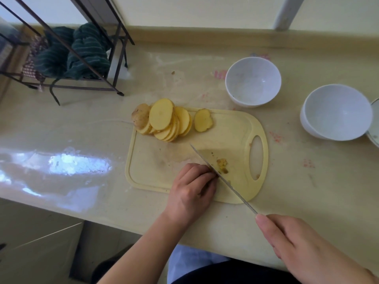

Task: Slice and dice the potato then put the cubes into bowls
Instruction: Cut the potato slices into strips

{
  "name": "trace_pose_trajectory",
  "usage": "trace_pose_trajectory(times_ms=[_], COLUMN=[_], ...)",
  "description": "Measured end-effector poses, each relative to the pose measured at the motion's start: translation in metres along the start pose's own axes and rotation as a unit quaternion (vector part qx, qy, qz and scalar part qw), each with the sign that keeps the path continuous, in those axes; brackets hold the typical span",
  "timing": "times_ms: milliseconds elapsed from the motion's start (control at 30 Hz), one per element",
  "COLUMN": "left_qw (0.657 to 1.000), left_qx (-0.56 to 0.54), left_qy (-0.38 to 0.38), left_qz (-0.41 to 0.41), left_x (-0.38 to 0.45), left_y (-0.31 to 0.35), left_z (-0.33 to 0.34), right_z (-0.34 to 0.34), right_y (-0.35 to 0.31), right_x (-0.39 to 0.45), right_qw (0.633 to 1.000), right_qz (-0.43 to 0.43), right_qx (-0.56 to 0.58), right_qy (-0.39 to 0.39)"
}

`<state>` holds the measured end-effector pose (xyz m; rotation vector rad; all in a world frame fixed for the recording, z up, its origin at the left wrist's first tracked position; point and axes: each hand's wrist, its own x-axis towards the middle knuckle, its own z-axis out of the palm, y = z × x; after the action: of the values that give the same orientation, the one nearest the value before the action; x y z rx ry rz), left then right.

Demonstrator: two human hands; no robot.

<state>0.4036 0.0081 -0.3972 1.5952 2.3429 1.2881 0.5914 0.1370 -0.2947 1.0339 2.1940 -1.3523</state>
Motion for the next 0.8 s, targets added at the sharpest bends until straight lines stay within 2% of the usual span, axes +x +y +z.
trace_pose_trajectory(times_ms=[200, 500, 800], left_qw=[1.000, 1.000, 1.000], left_qx=[0.004, 0.012, 0.014], left_qy=[-0.004, -0.001, -0.005], left_qz=[0.003, -0.005, 0.002], left_x=[0.000, -0.004, -0.004], left_y=[-0.001, -0.003, -0.003], left_z=[-0.001, -0.005, -0.005], right_z=[0.001, -0.002, 0.001], right_y=[-0.004, -0.009, -0.010], right_x=[0.018, 0.010, 0.000], right_qw=[0.999, 0.999, 1.000], right_qz=[-0.032, -0.020, 0.008], right_qx=[0.024, 0.044, 0.011], right_qy=[0.020, -0.020, -0.019])
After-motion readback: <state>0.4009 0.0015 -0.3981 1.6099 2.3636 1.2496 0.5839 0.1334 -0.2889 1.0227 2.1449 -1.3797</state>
